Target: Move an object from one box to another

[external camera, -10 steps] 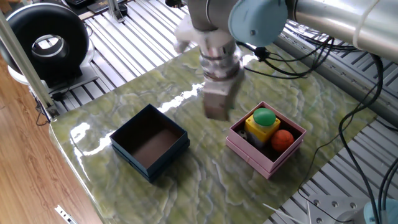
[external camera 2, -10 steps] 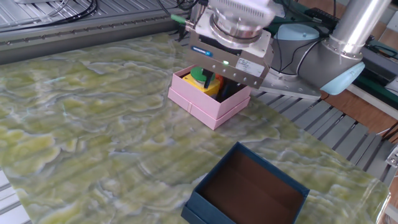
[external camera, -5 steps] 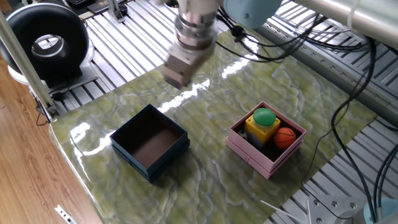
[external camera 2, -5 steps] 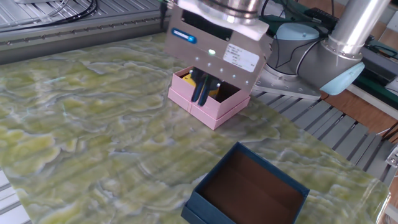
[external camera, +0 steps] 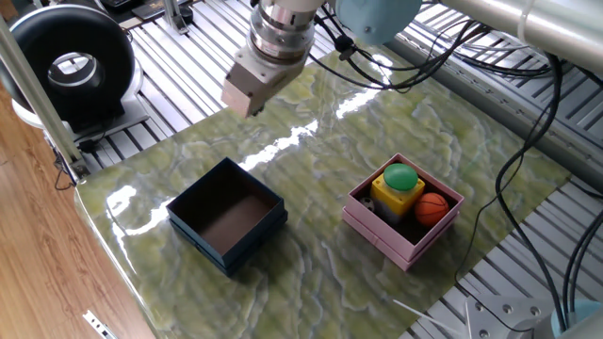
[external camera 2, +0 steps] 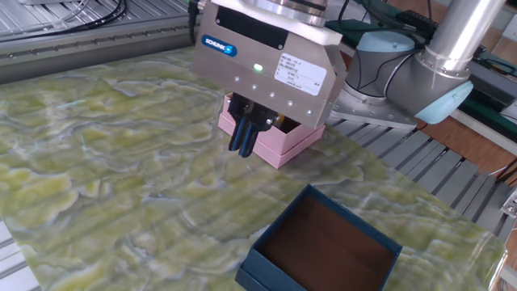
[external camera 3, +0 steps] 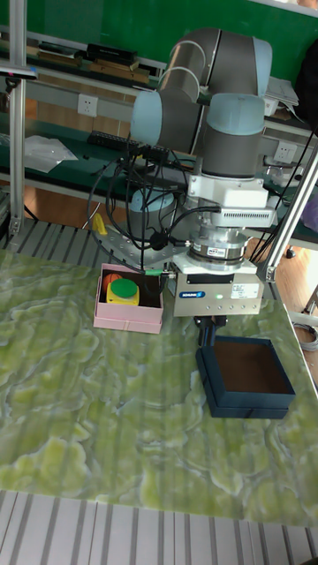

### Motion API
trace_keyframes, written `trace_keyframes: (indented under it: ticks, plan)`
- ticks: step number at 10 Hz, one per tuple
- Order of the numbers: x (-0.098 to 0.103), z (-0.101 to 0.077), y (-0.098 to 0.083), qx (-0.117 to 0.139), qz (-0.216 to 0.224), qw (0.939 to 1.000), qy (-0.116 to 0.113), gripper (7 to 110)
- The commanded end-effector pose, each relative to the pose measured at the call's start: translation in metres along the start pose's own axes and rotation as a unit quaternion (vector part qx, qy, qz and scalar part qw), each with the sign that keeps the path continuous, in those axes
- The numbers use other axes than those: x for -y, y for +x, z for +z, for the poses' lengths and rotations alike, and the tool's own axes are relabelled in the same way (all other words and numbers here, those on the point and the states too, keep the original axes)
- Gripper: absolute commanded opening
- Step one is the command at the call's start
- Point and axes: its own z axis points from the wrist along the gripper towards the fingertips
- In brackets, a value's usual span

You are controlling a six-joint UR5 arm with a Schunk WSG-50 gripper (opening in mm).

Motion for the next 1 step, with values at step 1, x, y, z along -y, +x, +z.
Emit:
trace_keyframes:
  ticks: [1]
  plan:
    - [-0.0019, -0.0028, -0.0110, 0.017, 0.009, 0.9997, -0.011, 7]
